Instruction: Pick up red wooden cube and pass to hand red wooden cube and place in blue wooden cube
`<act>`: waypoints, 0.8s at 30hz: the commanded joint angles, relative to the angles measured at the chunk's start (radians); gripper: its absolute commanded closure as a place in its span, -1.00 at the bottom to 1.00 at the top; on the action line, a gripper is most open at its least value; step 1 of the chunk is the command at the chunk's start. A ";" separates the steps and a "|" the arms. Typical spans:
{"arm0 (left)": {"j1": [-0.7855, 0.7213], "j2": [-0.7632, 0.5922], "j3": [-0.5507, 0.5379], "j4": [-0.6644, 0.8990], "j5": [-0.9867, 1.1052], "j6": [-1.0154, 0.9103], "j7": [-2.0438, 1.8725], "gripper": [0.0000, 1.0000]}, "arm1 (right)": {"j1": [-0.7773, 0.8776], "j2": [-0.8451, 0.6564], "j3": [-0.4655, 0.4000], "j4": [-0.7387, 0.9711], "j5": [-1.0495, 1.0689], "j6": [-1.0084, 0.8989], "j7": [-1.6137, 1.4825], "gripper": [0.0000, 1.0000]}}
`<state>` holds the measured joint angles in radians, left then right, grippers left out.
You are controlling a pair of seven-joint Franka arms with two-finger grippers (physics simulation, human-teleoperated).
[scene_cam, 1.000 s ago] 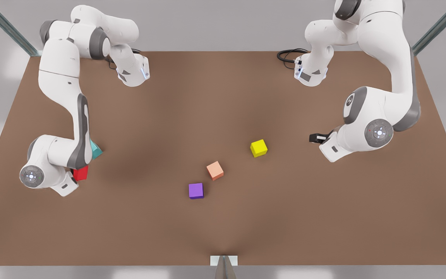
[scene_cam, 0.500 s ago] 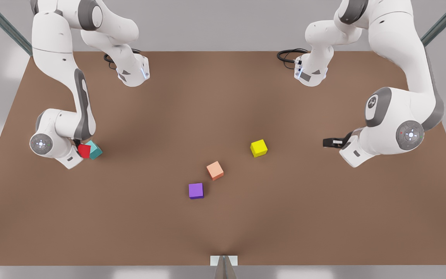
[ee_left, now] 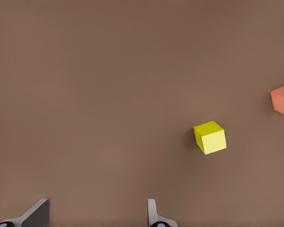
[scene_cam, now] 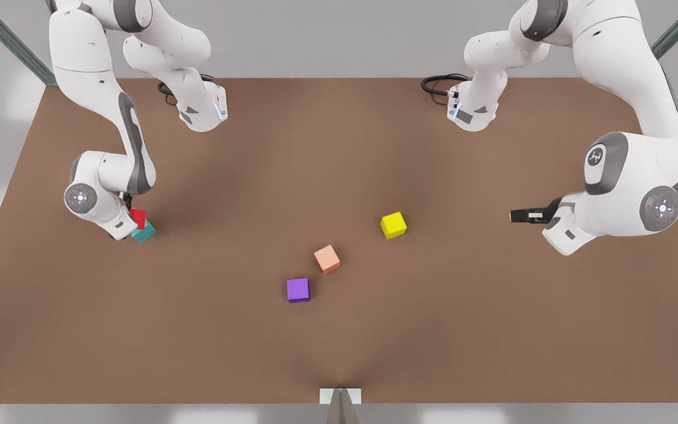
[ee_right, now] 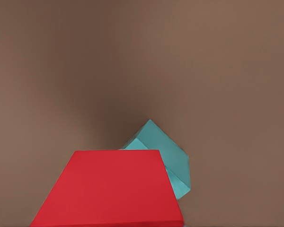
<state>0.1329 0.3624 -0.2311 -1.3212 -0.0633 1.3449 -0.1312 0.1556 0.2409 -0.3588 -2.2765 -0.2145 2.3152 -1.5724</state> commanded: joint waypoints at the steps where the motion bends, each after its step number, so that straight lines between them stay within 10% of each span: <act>1: 0.001 -0.002 0.000 0.000 0.000 -0.006 0.002 -1.00 | -0.002 -0.002 0.000 -0.009 -0.003 0.072 0.022 0.14; 6: 0.001 -0.003 0.000 0.000 0.000 -0.007 0.001 -1.00 | -0.004 0.000 0.000 -0.014 -0.003 0.084 0.022 0.04; 7: -0.001 -0.003 0.000 0.000 0.000 -0.006 0.001 -1.00 | -0.007 0.001 0.000 -0.012 -0.003 0.084 0.023 -0.81; 8: -0.001 -0.003 0.000 0.000 0.000 -0.007 0.001 -1.00 | -0.013 0.001 0.000 -0.012 -0.003 0.084 0.026 -1.00; 24: -0.001 -0.005 0.000 0.002 0.002 -0.007 -0.001 -1.00 | -0.002 -0.052 0.009 0.002 0.033 -0.102 0.022 -1.00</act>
<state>0.1320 0.3587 -0.2312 -1.3197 -0.0619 1.3384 -0.1308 0.1534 0.1931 -0.3500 -2.2783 -0.1884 2.2866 -1.5543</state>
